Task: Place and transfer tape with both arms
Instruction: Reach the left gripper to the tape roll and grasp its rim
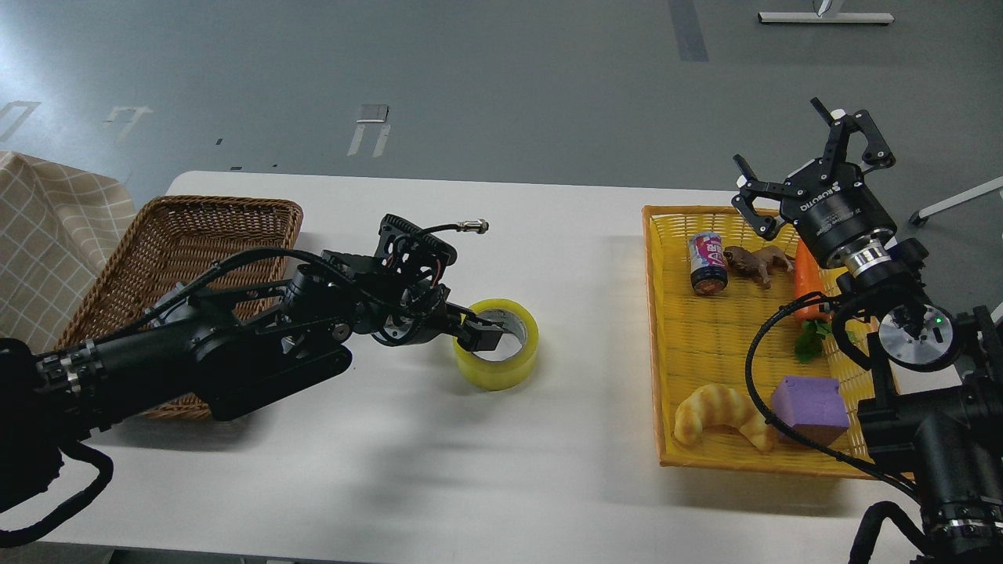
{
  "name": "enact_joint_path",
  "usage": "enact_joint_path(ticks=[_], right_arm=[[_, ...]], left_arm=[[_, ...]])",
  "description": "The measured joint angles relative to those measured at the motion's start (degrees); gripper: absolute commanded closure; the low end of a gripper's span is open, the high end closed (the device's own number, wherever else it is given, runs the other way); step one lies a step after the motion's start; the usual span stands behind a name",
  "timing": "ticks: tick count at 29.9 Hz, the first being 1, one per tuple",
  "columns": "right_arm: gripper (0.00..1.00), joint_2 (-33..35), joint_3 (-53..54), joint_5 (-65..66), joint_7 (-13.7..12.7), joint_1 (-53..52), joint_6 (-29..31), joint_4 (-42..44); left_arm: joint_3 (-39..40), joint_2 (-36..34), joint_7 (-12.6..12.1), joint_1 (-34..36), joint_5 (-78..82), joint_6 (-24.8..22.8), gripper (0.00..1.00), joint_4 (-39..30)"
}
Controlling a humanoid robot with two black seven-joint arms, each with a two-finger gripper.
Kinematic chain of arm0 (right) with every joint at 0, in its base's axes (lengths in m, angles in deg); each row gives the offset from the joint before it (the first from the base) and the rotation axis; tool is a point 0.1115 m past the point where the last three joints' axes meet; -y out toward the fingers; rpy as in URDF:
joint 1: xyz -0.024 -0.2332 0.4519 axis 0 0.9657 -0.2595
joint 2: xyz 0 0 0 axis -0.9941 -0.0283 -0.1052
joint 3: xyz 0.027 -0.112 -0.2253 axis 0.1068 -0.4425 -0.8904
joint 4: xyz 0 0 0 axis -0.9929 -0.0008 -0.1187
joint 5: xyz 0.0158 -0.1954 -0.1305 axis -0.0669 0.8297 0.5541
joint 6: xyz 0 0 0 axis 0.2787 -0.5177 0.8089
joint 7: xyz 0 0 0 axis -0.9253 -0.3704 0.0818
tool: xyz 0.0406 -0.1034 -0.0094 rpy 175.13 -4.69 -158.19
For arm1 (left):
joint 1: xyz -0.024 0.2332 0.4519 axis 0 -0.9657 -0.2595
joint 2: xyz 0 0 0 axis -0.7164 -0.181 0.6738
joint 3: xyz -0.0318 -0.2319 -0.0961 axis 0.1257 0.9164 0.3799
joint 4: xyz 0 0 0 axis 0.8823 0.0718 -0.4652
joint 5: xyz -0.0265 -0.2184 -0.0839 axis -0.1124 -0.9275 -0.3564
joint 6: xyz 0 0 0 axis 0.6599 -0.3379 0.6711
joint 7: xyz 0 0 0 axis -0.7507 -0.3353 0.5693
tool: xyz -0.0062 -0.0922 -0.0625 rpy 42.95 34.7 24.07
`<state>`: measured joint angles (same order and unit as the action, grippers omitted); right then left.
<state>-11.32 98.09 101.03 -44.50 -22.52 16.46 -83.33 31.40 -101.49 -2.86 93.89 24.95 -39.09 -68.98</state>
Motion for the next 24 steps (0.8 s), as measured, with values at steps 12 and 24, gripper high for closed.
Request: enact_joint_path(ticks=[12,24], right_arm=[[0.00,0.0,0.0,0.0,0.0,0.1,0.0,0.0],[0.00,0.0,0.0,0.0,0.1,0.5,0.0,0.0]], left_arm=[[-0.4,1.7,0.1,-0.4,0.0,0.0,0.35,3.4],[-0.5,2.1,1.1,-0.7,0.0,0.0,1.00,5.0]])
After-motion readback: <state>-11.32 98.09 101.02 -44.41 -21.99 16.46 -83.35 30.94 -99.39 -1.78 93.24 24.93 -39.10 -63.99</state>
